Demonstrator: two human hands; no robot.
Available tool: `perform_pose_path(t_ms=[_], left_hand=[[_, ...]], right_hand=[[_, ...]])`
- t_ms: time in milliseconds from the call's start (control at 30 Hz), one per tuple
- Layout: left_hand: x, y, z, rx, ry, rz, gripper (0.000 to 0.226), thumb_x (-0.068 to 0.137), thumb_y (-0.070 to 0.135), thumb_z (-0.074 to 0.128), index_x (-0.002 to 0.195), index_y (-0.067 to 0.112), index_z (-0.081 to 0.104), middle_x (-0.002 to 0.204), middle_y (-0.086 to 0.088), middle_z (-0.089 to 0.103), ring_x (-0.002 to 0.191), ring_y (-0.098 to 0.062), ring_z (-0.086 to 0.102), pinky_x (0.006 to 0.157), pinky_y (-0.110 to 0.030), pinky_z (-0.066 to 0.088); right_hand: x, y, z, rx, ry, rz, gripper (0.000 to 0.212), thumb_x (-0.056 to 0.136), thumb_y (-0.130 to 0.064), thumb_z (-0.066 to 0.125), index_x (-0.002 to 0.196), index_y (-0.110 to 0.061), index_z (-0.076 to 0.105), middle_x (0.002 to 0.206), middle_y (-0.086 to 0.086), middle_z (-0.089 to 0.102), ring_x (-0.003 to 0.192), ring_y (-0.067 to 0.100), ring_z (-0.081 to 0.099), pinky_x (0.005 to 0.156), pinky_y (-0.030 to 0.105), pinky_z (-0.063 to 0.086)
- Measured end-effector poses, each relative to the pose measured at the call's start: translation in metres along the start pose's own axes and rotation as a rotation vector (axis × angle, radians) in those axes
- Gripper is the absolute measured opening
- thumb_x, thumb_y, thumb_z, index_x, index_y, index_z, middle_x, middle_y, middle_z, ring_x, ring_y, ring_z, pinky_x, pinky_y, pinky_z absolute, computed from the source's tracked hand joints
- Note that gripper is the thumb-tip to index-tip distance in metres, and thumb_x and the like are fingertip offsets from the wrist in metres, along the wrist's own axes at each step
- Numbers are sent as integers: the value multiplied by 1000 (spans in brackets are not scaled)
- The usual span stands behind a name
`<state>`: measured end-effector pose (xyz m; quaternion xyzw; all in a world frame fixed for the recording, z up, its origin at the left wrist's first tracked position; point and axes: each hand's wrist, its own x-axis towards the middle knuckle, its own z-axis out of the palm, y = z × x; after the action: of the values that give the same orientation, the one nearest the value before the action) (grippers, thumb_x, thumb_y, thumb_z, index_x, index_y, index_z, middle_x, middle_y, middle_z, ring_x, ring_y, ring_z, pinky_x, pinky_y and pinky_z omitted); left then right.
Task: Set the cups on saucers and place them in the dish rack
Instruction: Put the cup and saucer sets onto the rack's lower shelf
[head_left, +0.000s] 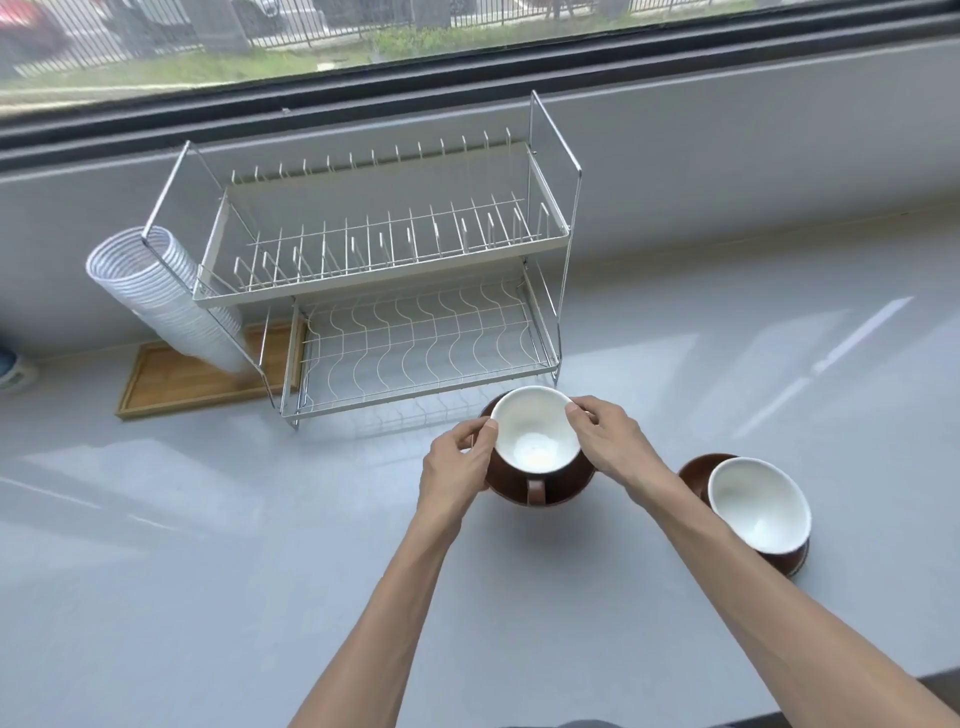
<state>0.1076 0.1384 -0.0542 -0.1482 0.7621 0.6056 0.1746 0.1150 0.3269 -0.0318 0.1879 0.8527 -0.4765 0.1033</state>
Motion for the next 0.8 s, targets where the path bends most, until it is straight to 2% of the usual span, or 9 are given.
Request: perform_pose_path(t_ms=[100,233,367,433,567,700,800], left_hand=[[7,9,-10,-12,20,8,30,79,54,60,101,39,72,111,0,74,99,-18,72,80,-41,64],[20,20,-21,-45,45,17,23,86,48,62,104,36,71,110,-3,74,101,-21,72,81,-42,64],[34,29,-30,-65,74,15,15,91,43,62,101,35,70,110,-4,74,101,-23,72,80,-42,64],[41,34,-32,-69,87,11,13,92,41,62,100,35,70,110,-4,74,101,-23,72,80,-42,64],[54,40,-37,-83,91,-14,8,92,39,61,92,36,69,107,-5,74,101,-24,72,79,-40,64],[71,48,-40,-86,91,-30,8,93,36,61,94,34,69,101,-4,74,98,-25,72,79,-40,63],[86,54,-41,-83,95,-47,16,91,38,61,100,31,71,106,-5,75,100,-26,72,80,-42,64]], right_hand=[[7,-15,2,10,-8,-15,35,100,-38,40,124,-24,62,103,-2,62,104,24,57,95,45,50],[20,-33,6,-3,-7,-60,32,100,-37,40,113,-23,64,96,0,65,94,24,58,90,45,53],[35,-47,9,-46,-16,-88,35,99,-37,37,98,-15,64,77,1,58,76,22,52,82,46,53],[42,-54,10,-59,-23,-98,35,99,-38,37,100,-15,64,77,0,58,78,22,53,83,46,53],[54,-66,13,-67,-38,-106,35,100,-38,37,108,-18,64,94,5,66,92,26,58,86,45,52],[71,-71,16,-92,-43,-122,36,100,-36,35,103,-13,63,88,6,63,85,25,55,82,43,51],[86,-77,18,-107,-37,-128,37,101,-34,33,102,-10,62,86,7,62,86,27,54,79,40,48]])
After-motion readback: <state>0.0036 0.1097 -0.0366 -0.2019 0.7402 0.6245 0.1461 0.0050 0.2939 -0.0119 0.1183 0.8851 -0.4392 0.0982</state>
